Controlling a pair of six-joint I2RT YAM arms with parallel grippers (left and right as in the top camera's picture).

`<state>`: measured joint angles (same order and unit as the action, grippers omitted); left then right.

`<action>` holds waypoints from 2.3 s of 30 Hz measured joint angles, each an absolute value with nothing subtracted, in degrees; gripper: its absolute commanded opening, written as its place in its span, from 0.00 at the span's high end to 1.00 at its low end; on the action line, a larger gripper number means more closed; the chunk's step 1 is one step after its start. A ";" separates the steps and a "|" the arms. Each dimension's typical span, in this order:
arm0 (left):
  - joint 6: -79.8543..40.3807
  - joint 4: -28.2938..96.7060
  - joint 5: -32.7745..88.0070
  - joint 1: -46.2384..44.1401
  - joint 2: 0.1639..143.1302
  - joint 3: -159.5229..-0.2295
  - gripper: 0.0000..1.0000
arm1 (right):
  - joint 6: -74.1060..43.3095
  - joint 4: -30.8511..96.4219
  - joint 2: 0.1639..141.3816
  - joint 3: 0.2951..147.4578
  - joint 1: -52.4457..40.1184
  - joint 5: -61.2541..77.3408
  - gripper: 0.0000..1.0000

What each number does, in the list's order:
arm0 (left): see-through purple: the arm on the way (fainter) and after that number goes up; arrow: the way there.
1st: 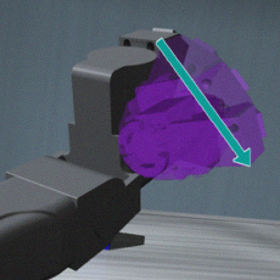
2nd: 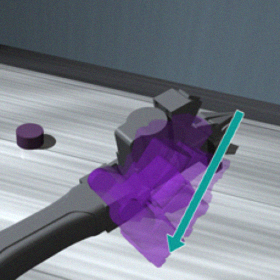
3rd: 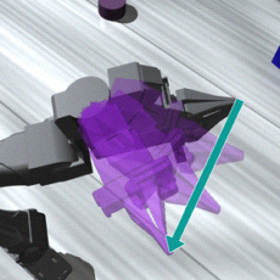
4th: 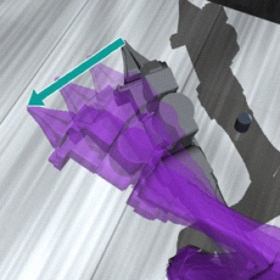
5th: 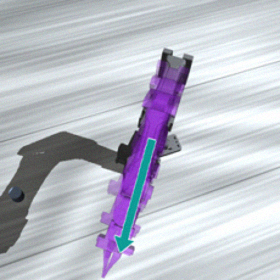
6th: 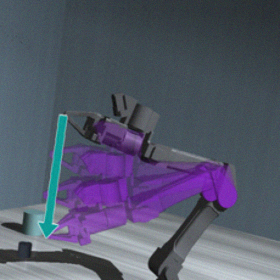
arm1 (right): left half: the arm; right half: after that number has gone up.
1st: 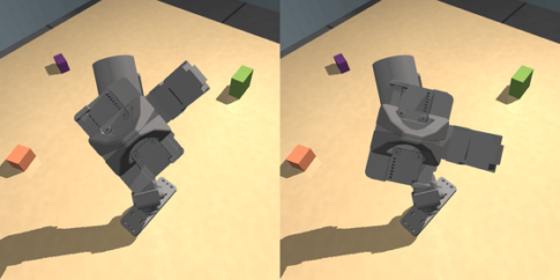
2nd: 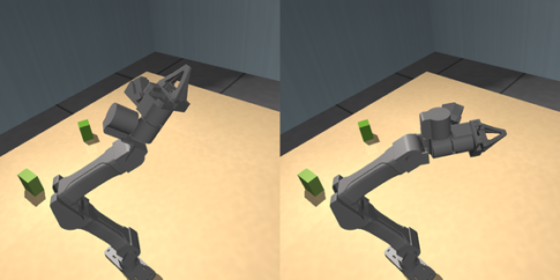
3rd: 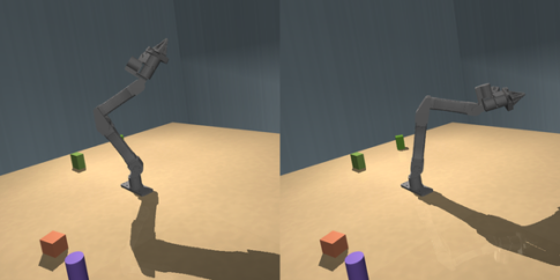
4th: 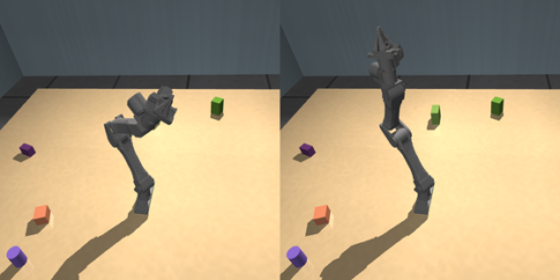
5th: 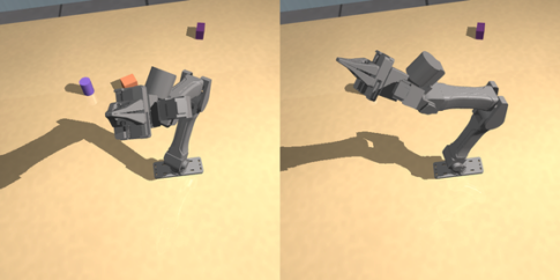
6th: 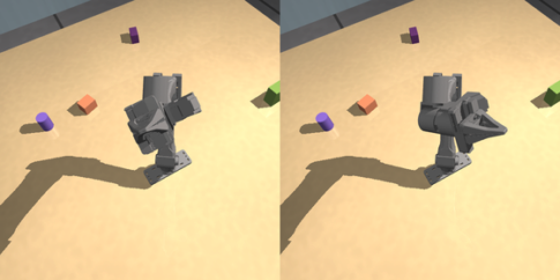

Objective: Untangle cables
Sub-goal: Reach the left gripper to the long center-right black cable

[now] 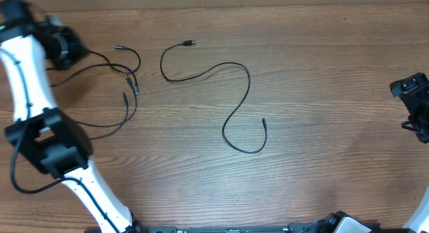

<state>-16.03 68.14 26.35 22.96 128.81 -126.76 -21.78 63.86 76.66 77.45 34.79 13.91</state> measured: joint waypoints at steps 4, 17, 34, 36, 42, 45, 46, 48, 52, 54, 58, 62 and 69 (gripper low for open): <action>-14.37 71.92 26.79 12.73 128.60 -123.11 0.35 | -21.78 63.88 76.66 77.45 34.79 13.93 0.00; -28.16 61.84 18.79 -10.57 129.05 -113.34 0.00 | -21.78 63.83 76.66 77.45 34.79 13.91 0.00; -1.96 46.52 -1.08 -22.55 129.82 -113.14 0.11 | -21.78 63.86 76.66 77.45 34.79 13.91 0.00; 0.08 46.35 -0.89 -22.35 130.61 -113.14 0.12 | -21.78 63.88 76.66 77.45 34.79 13.93 0.00; 3.81 46.22 0.64 -21.98 134.15 -113.12 0.27 | -21.76 63.88 76.66 77.45 34.79 13.93 0.00; 5.50 45.19 2.33 -22.00 135.09 -112.95 0.40 | -21.76 63.86 76.66 77.45 34.79 13.93 0.00; 6.09 44.86 2.70 -22.00 135.13 -112.95 0.43 | -21.78 63.86 76.66 77.45 34.79 13.91 0.00; 6.28 44.12 3.07 -22.00 135.13 -112.95 0.46 | -21.78 63.88 76.66 77.45 34.79 13.89 0.00; 6.48 43.51 3.51 -21.98 135.13 -112.95 0.55 | -21.76 63.90 76.66 77.45 34.79 13.91 0.00; 6.63 43.40 3.68 -21.98 135.13 -112.95 0.65 | -21.76 63.86 76.66 77.45 34.79 13.91 0.00; 6.63 43.11 3.92 -21.98 135.26 -112.95 0.77 | -21.80 63.86 76.66 77.45 34.79 13.93 0.00; 6.83 42.85 4.67 -21.98 135.83 -112.95 0.96 | -21.78 63.90 76.66 77.45 34.79 13.91 0.00; -1.43 47.88 6.81 -21.98 136.22 -117.19 0.96 | -21.78 63.86 76.66 77.45 34.79 13.91 0.00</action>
